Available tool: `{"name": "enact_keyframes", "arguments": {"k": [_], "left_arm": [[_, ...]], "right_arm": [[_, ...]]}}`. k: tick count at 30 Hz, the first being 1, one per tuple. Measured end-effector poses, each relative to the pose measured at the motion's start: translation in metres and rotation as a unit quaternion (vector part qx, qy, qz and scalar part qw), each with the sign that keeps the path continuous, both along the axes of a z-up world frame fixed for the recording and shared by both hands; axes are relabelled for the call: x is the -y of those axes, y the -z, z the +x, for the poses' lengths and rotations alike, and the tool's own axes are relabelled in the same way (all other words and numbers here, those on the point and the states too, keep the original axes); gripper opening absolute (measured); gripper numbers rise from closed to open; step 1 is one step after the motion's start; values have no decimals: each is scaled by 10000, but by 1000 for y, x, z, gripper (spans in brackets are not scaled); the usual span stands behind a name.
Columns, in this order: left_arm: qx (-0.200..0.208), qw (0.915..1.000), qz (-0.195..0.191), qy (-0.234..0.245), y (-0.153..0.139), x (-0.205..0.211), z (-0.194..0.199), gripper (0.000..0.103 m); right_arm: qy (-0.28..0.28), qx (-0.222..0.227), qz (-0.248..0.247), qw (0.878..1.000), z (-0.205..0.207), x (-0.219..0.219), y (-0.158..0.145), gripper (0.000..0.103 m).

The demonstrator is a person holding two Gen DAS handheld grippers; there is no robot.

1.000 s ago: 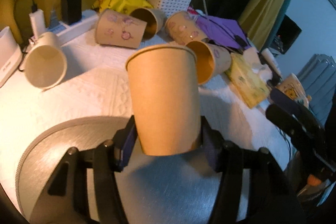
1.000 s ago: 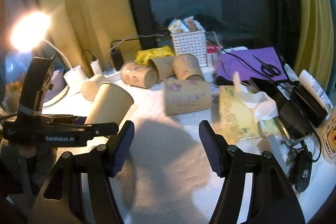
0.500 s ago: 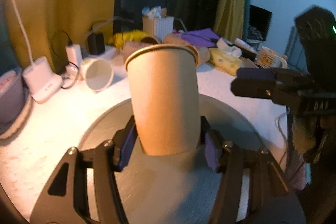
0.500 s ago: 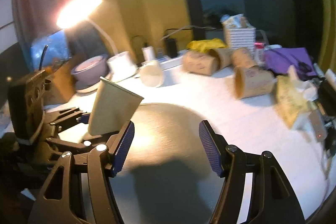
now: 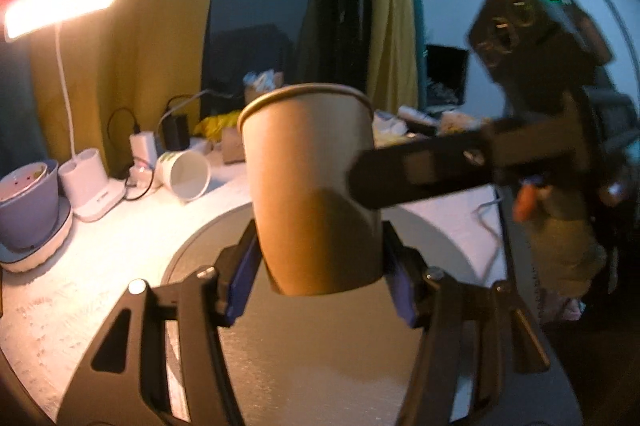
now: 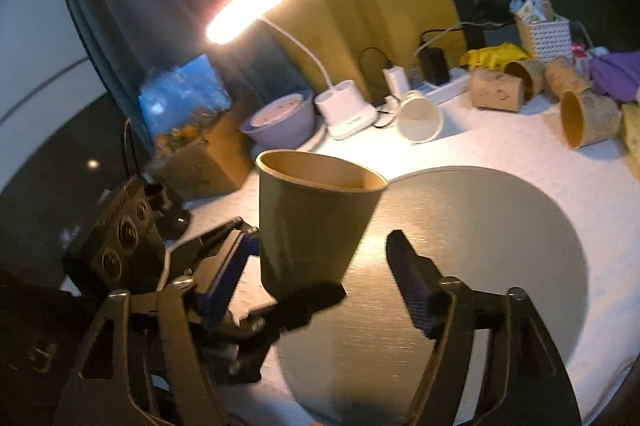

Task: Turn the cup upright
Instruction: 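Rotate the held cup upright while the right gripper closes around its body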

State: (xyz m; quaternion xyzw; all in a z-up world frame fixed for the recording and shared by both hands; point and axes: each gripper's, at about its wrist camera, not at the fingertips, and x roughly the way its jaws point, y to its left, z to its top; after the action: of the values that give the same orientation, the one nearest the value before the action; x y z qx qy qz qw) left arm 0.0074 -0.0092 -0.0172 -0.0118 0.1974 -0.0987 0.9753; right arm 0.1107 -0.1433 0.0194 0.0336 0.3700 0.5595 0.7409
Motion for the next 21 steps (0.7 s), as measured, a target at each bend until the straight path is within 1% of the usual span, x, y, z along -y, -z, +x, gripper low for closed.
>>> {"name": "enact_keyframes", "arguments": {"k": [4,8,10,11,12,15,17,18,20,21], "left_arm": [[101,9999,34,89,-3,6,-8,58],[101,9998,115,142,-2,11,-10,58],[87,9997,129,174,-1,12,-9,58],[83,9997,135,189,-1,14,-10,58],[73,9997,160,193,-1,15,-10,58],[-28,9998,136,171,2,15,-9,59],[-119,9997,153,116,4,14,-5,59],[-188,9996,158,104,5,13,-1,62],[-322,9994,97,75,7,11,2,75],[-344,9994,40,43,8,9,3,76]], "right_arm": [[-118,-175,210,9996,-3,0,-1,76],[-146,-281,311,9990,1,-1,0,76],[-164,-309,287,9990,3,-3,0,76],[-172,-331,272,9989,4,-4,2,73],[-157,-385,234,9989,6,-5,4,68],[-142,-472,196,9986,9,-5,8,67],[-102,-424,165,9989,10,-6,8,66],[-71,-386,136,9991,11,-6,8,66],[72,-239,65,9997,14,-7,6,66],[171,-121,18,9998,15,-7,6,66]]}}
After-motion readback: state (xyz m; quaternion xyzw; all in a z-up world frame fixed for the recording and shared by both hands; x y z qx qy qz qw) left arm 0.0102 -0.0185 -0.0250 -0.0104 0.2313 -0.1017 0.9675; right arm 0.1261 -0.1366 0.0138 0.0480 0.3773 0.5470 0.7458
